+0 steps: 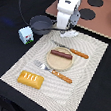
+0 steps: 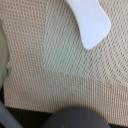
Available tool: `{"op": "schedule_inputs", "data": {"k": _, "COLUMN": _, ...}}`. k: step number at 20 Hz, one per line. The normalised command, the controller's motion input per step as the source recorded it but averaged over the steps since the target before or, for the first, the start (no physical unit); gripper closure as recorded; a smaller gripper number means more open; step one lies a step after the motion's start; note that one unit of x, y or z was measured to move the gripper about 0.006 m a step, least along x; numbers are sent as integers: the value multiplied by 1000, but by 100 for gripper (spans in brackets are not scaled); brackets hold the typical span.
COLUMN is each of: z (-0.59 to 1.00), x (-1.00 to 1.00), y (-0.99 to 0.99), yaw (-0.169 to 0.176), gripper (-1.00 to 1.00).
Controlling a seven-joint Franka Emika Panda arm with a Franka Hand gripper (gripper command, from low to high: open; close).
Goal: Interact with the objects in diverse but meaningful ways.
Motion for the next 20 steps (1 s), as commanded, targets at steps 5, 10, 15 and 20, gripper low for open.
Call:
{"op": "schedule_inputs", "data": {"k": 5, "z": 49, "x": 477, "y": 2, "yaw": 48, "gripper": -100}}
{"op": "schedule_inputs", "data": {"k": 10, "z": -40, "x": 416, "y": 0, "yaw": 0, "gripper": -100}}
{"op": "schedule_inputs", "data": {"k": 15, "z": -159, "x": 327, "y": 27, "yaw": 11, "gripper": -100}}
{"op": "schedule_inputs", "data": {"k": 20, "z": -162, "x": 287, "y": 147, "yaw": 49, "gripper": -100}}
